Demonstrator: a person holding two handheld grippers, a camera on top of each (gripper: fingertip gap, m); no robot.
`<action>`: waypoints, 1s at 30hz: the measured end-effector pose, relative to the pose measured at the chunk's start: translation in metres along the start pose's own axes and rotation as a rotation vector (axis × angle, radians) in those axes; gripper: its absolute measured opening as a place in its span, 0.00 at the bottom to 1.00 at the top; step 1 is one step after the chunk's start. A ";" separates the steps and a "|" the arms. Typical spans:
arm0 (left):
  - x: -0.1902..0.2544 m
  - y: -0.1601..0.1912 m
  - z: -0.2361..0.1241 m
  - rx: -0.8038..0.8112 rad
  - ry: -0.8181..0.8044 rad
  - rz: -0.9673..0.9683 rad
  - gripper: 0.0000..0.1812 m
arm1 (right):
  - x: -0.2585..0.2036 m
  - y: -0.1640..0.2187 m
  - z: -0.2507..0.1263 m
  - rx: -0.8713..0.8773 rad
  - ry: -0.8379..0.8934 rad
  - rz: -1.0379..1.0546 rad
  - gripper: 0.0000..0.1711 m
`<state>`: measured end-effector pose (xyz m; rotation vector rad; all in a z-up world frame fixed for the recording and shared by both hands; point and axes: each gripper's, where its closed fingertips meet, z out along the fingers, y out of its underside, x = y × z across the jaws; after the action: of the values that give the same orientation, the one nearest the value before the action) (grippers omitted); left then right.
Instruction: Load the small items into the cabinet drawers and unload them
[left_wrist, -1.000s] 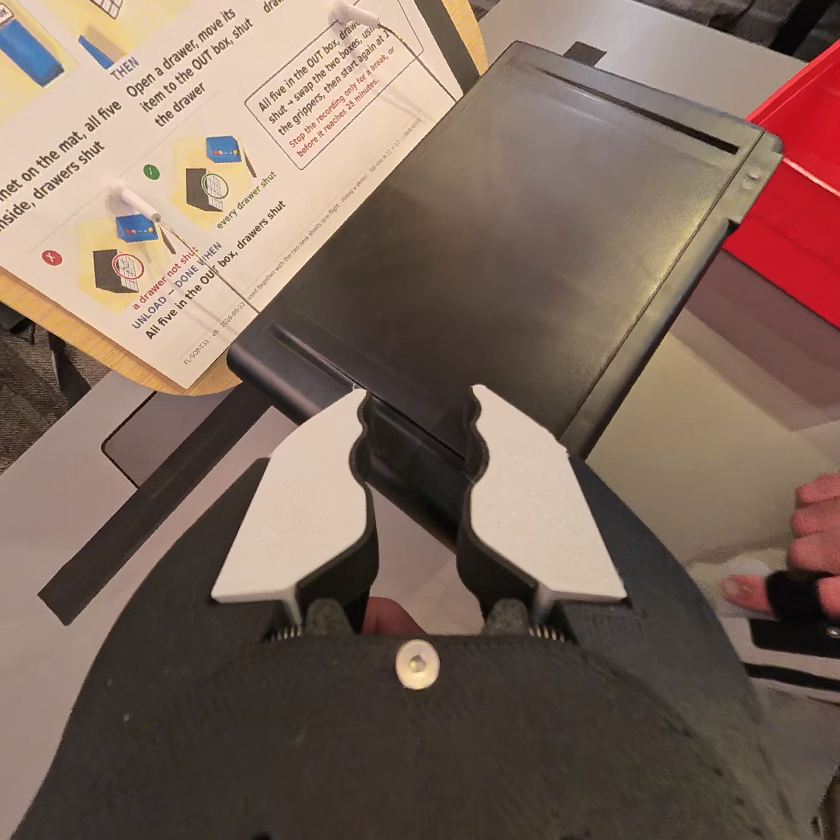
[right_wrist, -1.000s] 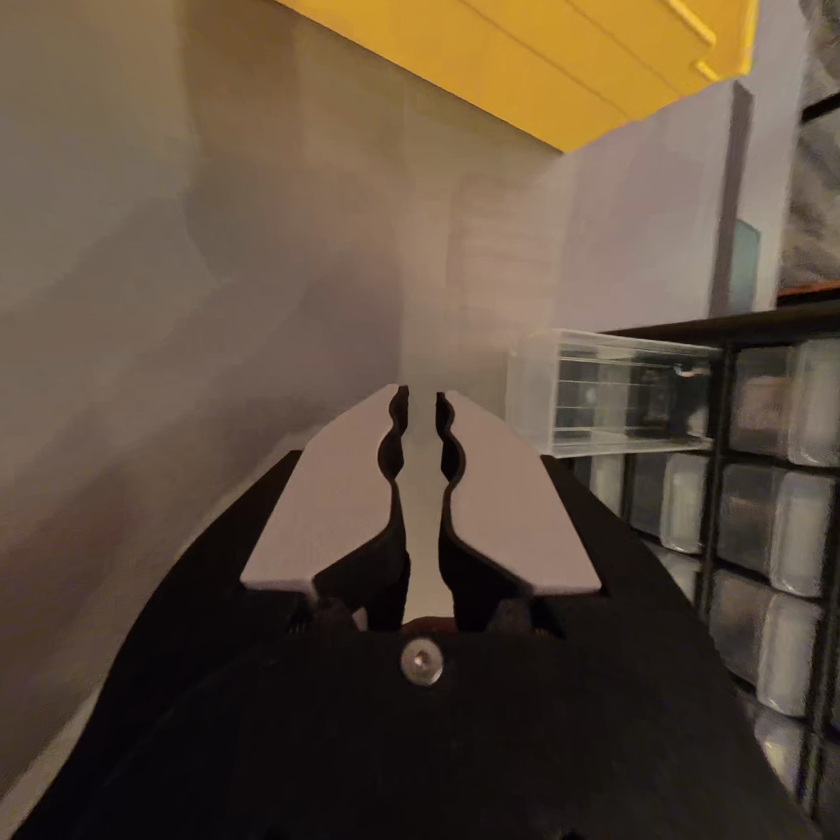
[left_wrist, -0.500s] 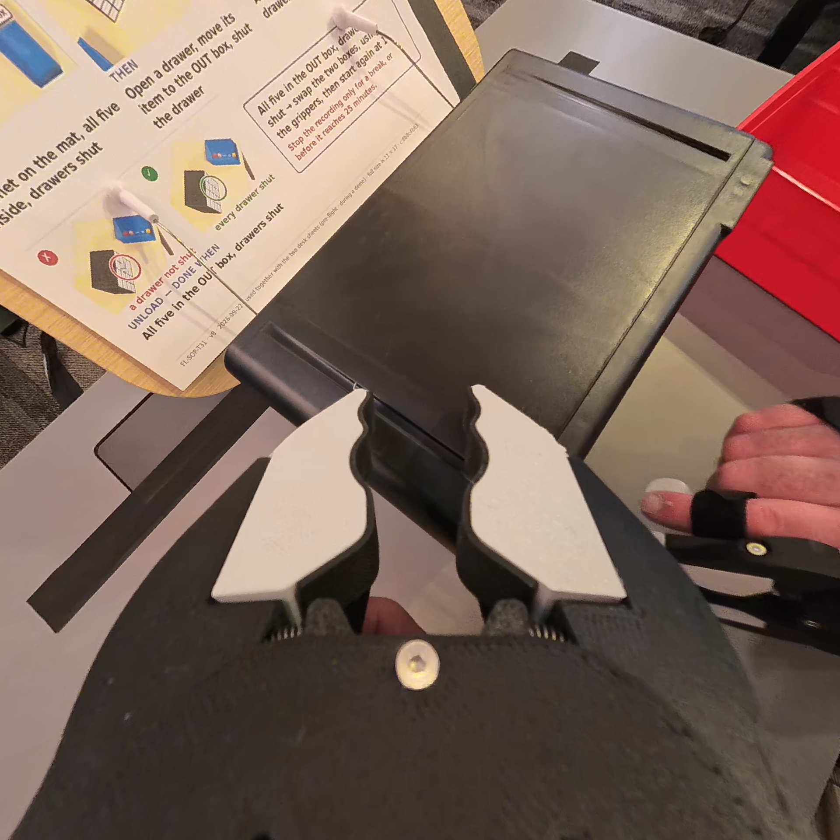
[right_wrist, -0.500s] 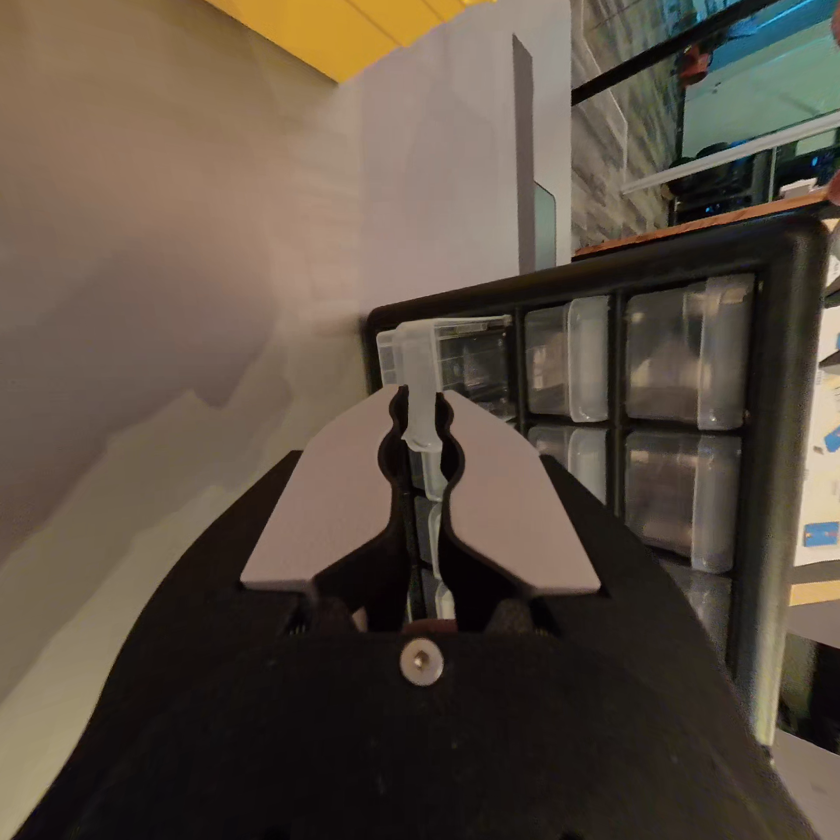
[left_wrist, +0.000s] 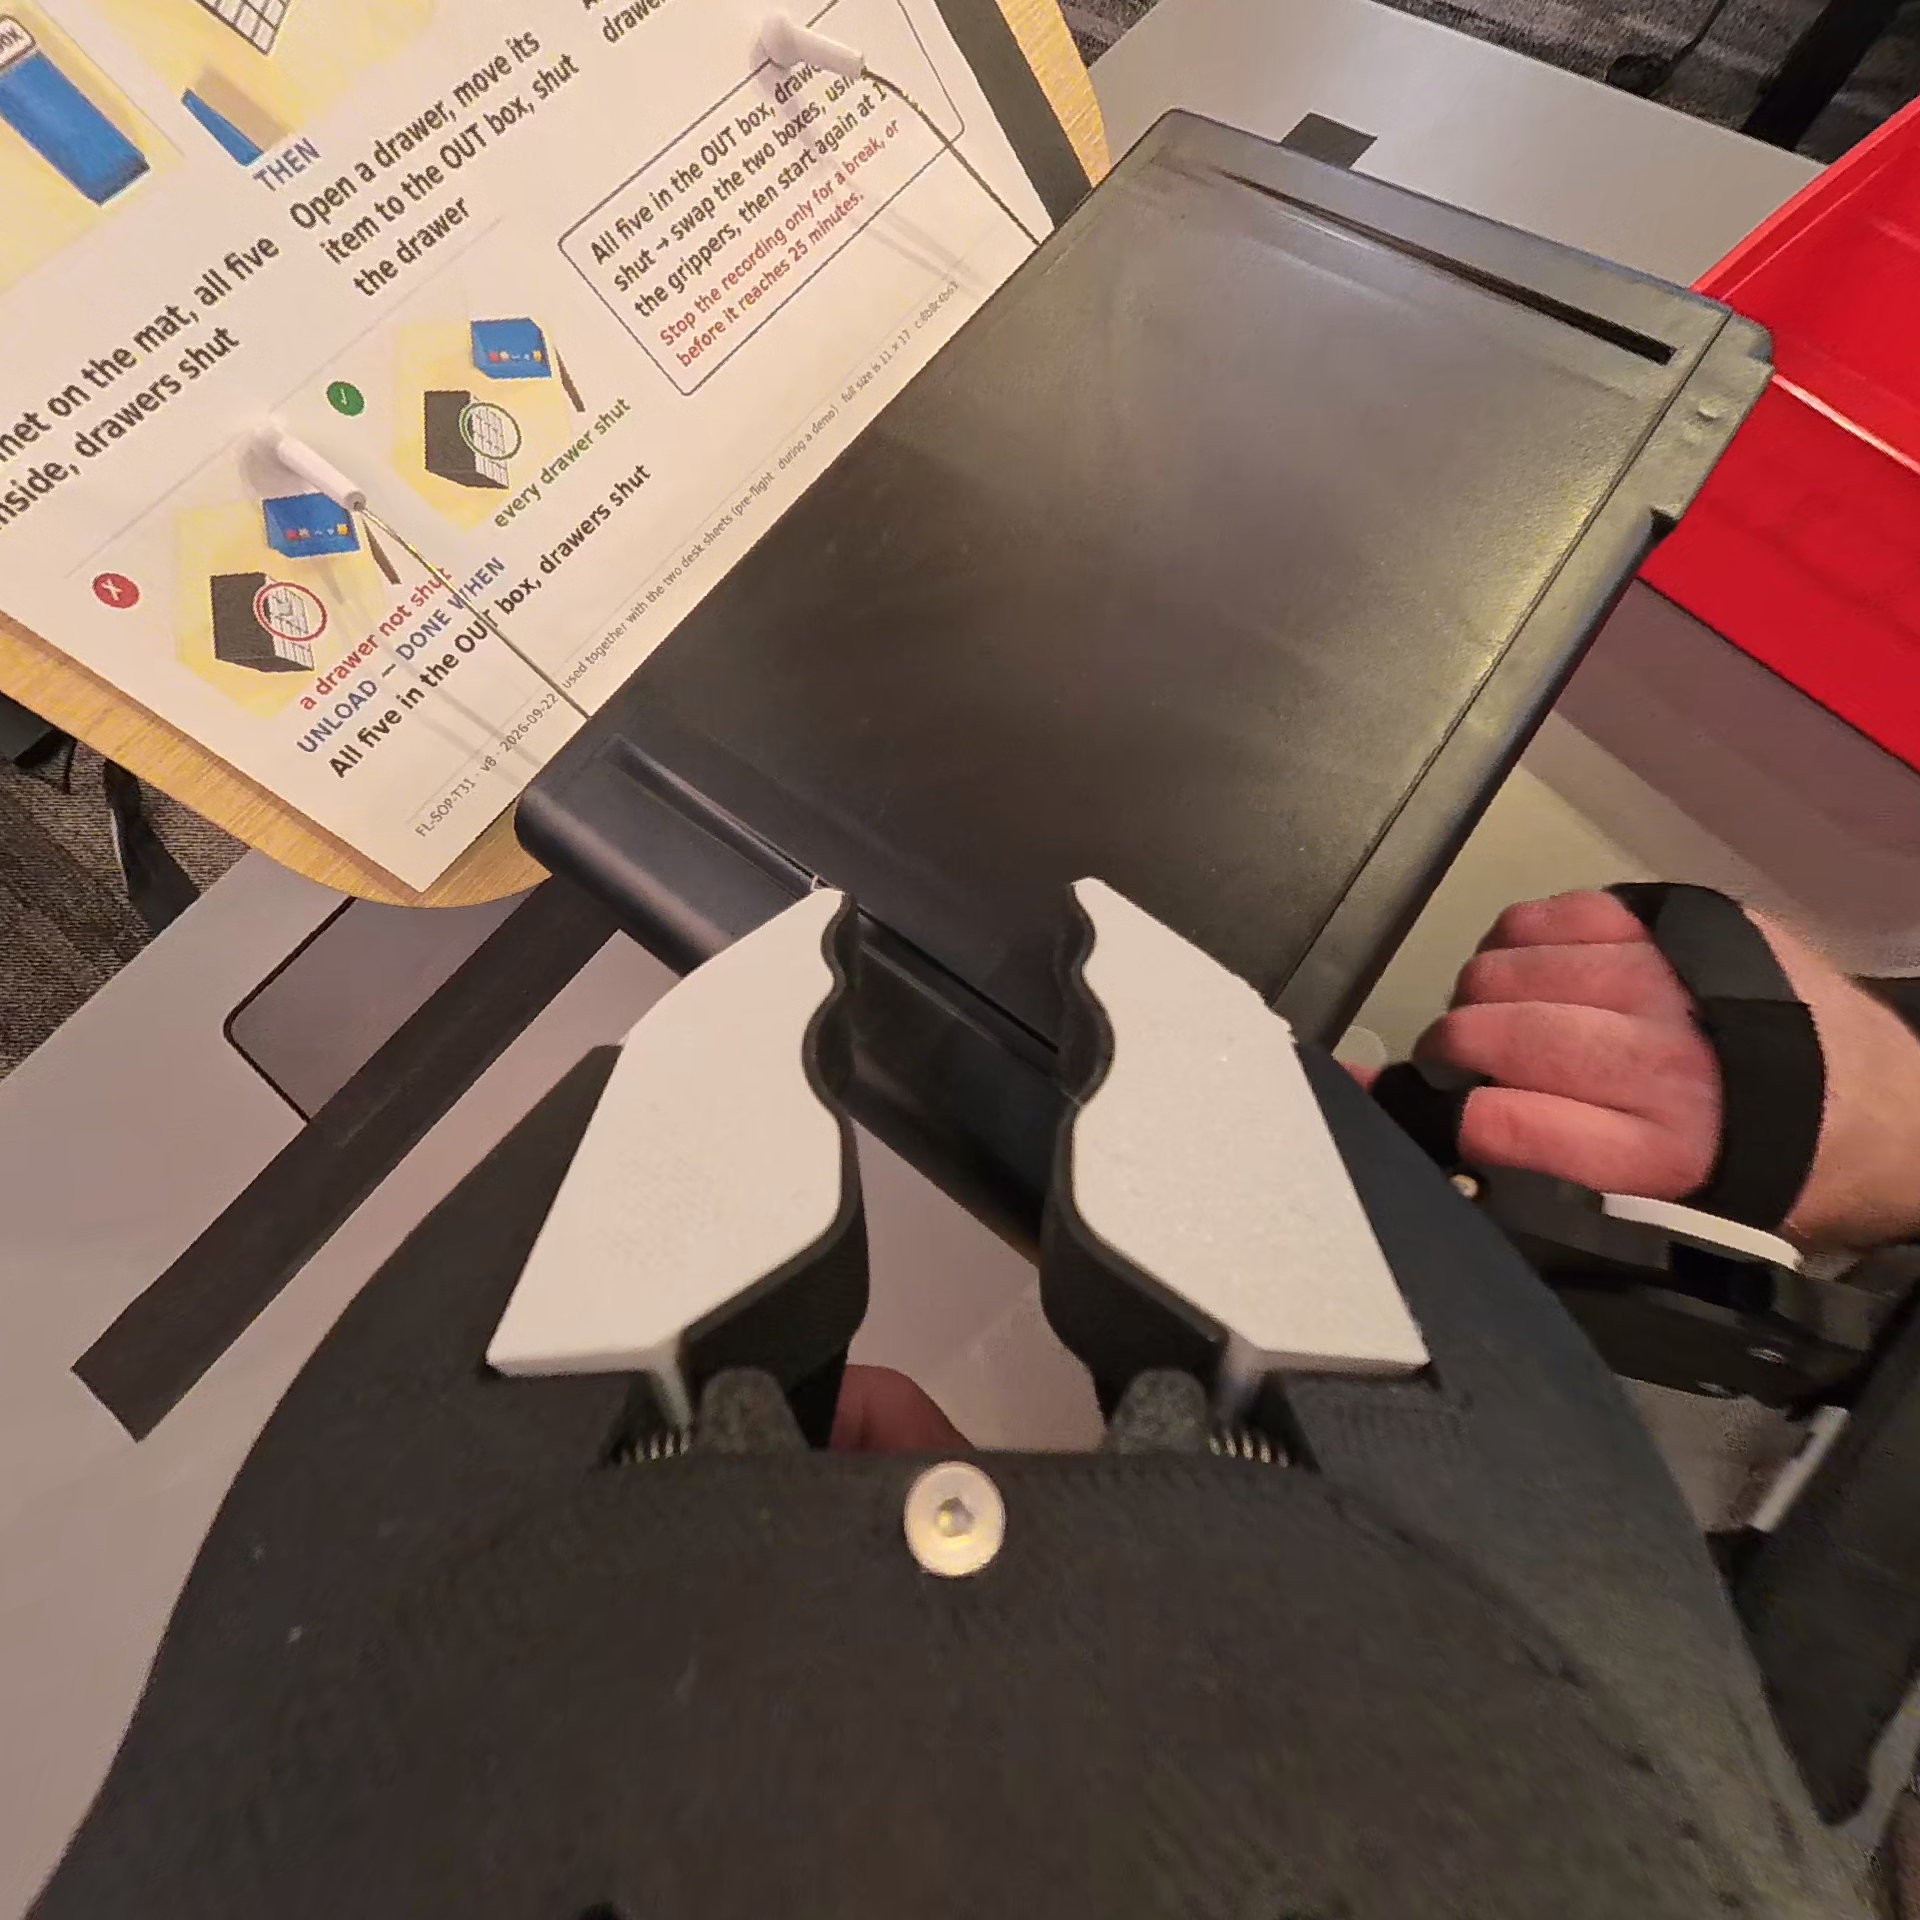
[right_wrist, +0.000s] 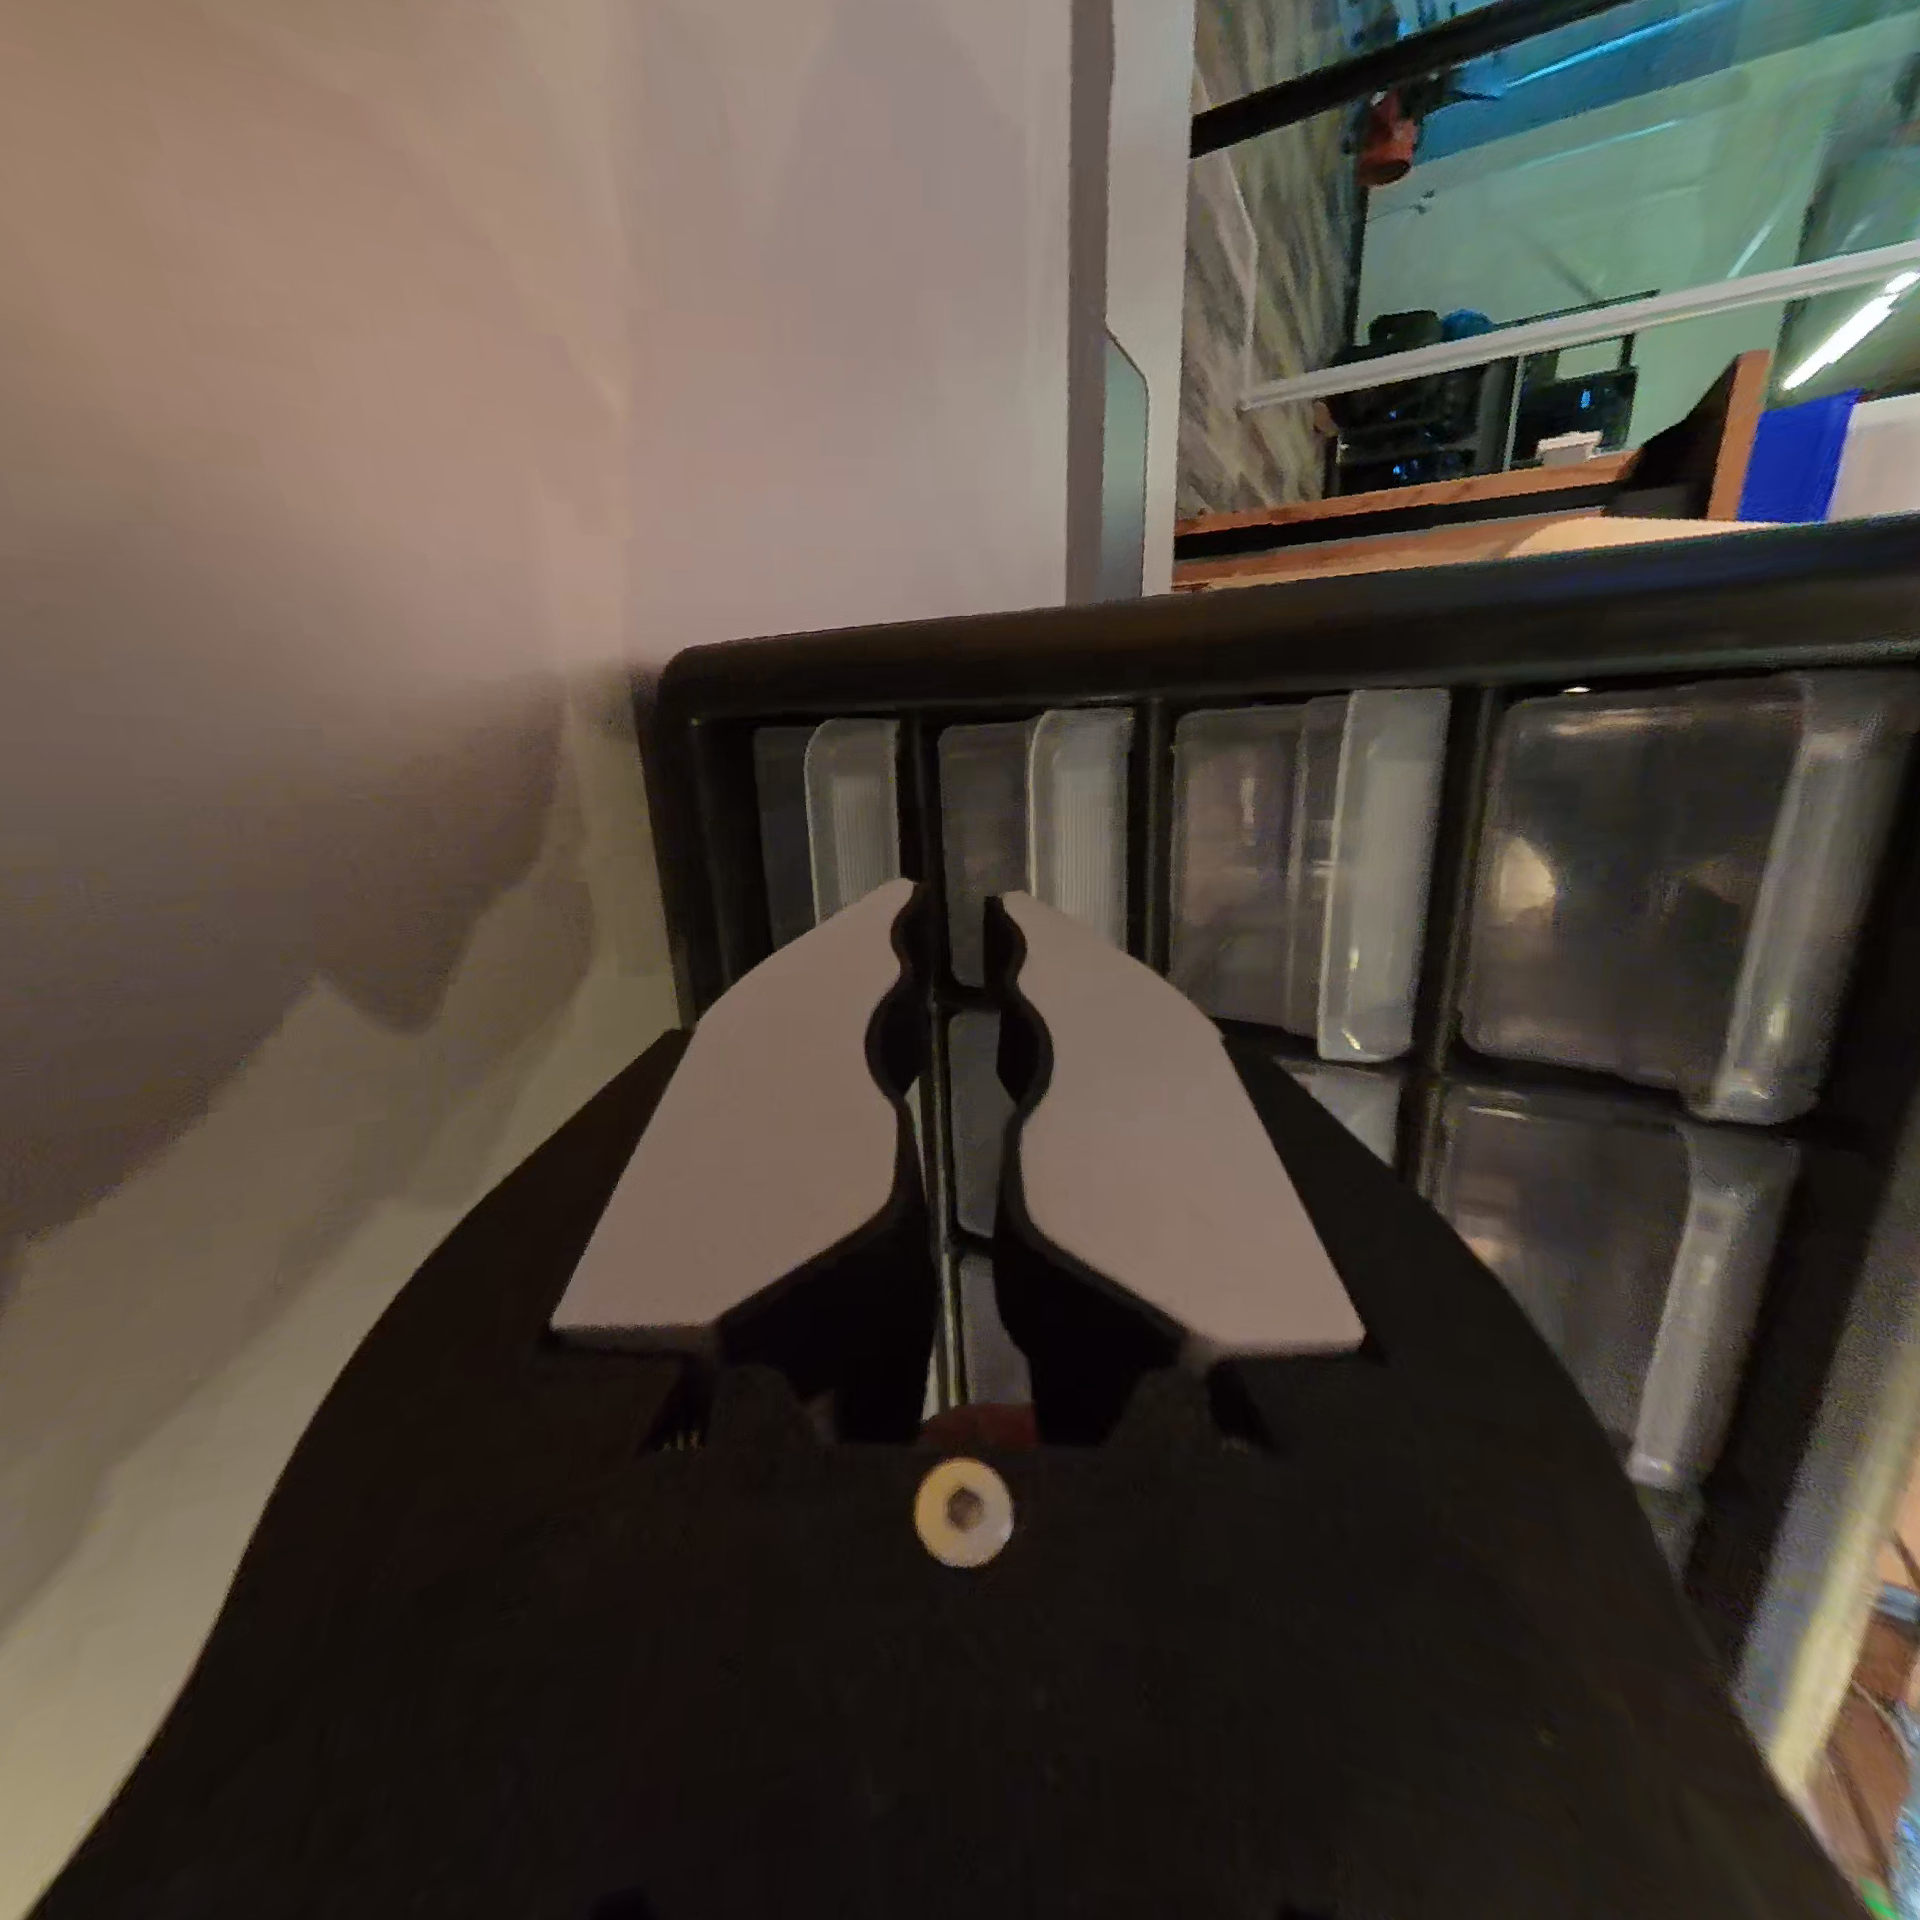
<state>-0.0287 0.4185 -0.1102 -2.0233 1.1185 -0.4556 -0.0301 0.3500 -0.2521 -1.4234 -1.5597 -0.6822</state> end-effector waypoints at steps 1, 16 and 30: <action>0.000 0.000 0.000 -0.002 -0.001 0.001 0.20 | -0.001 0.000 0.003 -0.001 -0.006 0.011 0.04; -0.002 -0.001 -0.002 0.019 -0.034 0.000 0.21 | -0.019 -0.018 -0.045 0.007 -0.101 0.158 0.13; -0.005 0.008 -0.060 0.228 -0.245 0.094 0.34 | -0.038 0.003 -0.133 0.032 -0.171 0.337 0.15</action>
<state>-0.0729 0.3927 -0.0778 -1.7659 0.9607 -0.2649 0.0029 0.2187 -0.2256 -1.7041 -1.4012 -0.3400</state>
